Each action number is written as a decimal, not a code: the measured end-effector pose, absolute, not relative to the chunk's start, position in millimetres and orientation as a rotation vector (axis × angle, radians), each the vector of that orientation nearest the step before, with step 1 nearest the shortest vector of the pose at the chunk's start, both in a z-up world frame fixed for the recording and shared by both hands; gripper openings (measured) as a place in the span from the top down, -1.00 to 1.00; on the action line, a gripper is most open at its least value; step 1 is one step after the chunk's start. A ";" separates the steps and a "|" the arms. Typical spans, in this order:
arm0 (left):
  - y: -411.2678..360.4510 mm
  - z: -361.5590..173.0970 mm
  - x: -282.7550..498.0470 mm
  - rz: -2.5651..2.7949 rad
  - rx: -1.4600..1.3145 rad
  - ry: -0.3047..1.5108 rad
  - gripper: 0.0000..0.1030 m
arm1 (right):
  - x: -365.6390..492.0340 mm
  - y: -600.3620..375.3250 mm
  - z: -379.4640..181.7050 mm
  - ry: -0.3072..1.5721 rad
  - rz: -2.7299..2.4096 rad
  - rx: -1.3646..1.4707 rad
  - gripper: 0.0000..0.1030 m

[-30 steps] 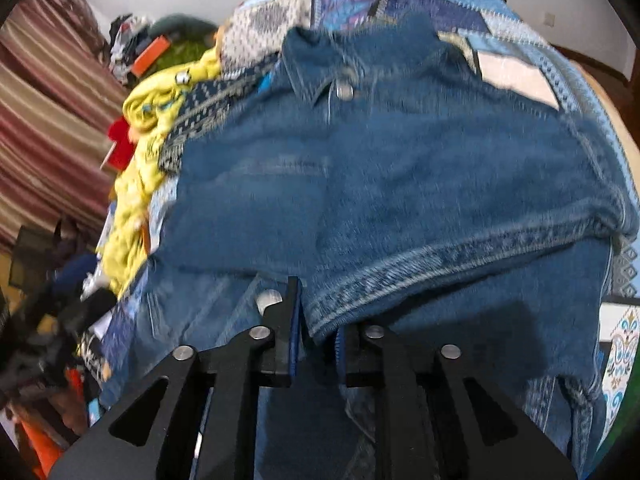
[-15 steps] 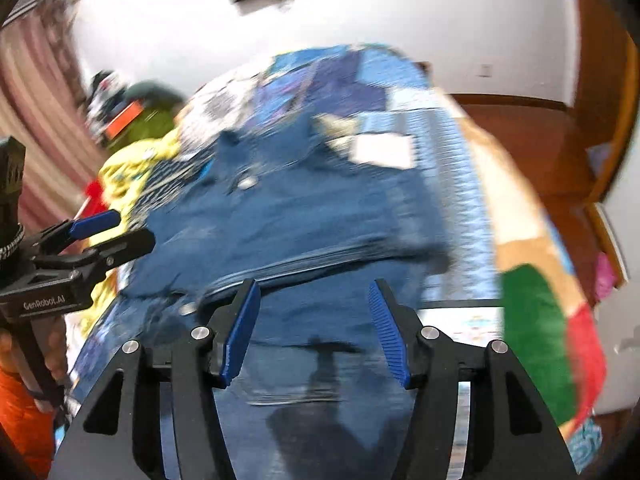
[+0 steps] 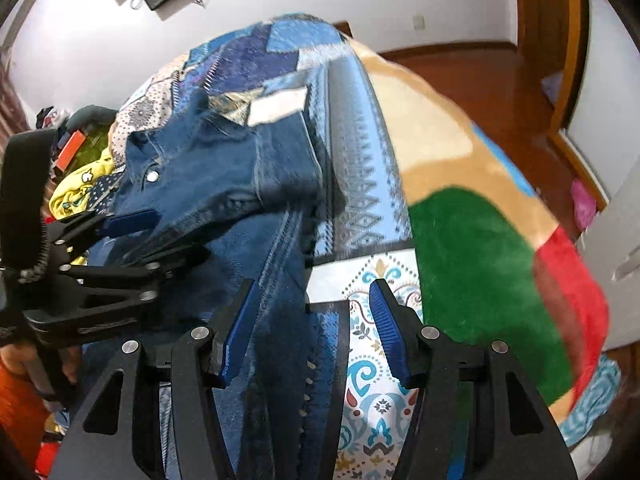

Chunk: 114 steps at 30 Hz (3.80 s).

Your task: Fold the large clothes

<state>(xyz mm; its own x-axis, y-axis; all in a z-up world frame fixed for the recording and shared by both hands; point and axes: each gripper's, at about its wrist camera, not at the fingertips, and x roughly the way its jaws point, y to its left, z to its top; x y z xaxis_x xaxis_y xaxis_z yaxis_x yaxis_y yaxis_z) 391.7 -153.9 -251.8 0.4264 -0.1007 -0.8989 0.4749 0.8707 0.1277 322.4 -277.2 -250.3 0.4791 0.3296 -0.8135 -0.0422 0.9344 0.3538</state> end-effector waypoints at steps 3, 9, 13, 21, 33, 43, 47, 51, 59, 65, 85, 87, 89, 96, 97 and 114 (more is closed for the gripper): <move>-158.2 -254.7 401.4 -0.353 0.389 1.058 -0.32 | 323.5 -277.3 -259.4 1.081 0.232 0.311 -0.03; -152.5 -250.3 422.1 -0.347 0.320 1.055 0.51 | 321.4 -272.8 -265.1 1.080 0.227 0.289 -0.04; -127.6 -220.0 423.0 -0.337 0.228 1.005 0.83 | 320.9 -272.2 -266.5 1.085 0.227 0.276 -0.04; -11.7 -132.5 407.3 -0.151 0.083 0.805 0.87 | 331.4 -261.0 -244.7 1.049 0.251 0.230 -0.04; 129.6 -204.9 355.2 0.030 -0.180 0.955 0.84 | 346.1 -200.8 -257.3 1.105 0.328 0.102 -0.04; 181.4 -257.6 307.2 0.093 -0.347 1.005 0.48 | 347.1 -204.5 -259.9 1.133 0.291 0.107 -0.26; 192.8 -262.0 295.3 0.154 -0.307 1.032 0.39 | 345.5 -201.2 -258.5 1.125 0.271 0.084 -0.27; 205.0 -268.1 282.4 0.174 -0.285 1.070 0.04 | 345.2 -199.5 -258.6 1.123 0.256 0.080 -0.28; 223.9 -237.2 272.4 0.177 -0.179 1.063 -0.38 | 352.1 -198.8 -250.6 1.141 0.268 0.039 -0.32; 245.9 -199.6 301.0 0.173 -0.184 0.977 -0.60 | 368.7 -202.2 -225.8 1.080 0.275 0.054 -0.32; 276.3 -283.1 444.8 0.021 -0.331 1.139 -0.14 | 471.4 -211.1 -271.8 1.180 0.317 0.185 -0.26; 277.4 -287.5 451.9 0.024 -0.328 1.136 0.05 | 474.6 -208.2 -276.2 1.183 0.327 0.184 -0.12; 278.4 -290.3 455.5 0.028 -0.332 1.139 0.27 | 477.4 -205.2 -277.9 1.172 0.342 0.201 0.16; 271.3 -265.8 448.3 0.035 -0.327 1.076 0.81 | 488.7 -207.8 -273.9 1.148 0.332 0.305 0.72; 268.7 -258.0 446.3 0.044 -0.309 1.062 0.81 | 488.2 -205.8 -269.8 1.137 0.336 0.293 0.76; 297.2 -191.1 488.7 0.182 -0.250 0.901 0.82 | 544.6 -143.8 -186.8 0.905 0.393 0.146 0.82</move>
<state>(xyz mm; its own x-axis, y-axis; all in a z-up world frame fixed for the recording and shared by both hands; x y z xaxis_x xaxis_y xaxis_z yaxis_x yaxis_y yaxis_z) 488.7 297.2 -191.1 0.6088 0.0519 -0.7917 -0.2602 0.9557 -0.1375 544.6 -143.8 -186.8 0.5524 0.3921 -0.7356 -0.2704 0.9190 0.2868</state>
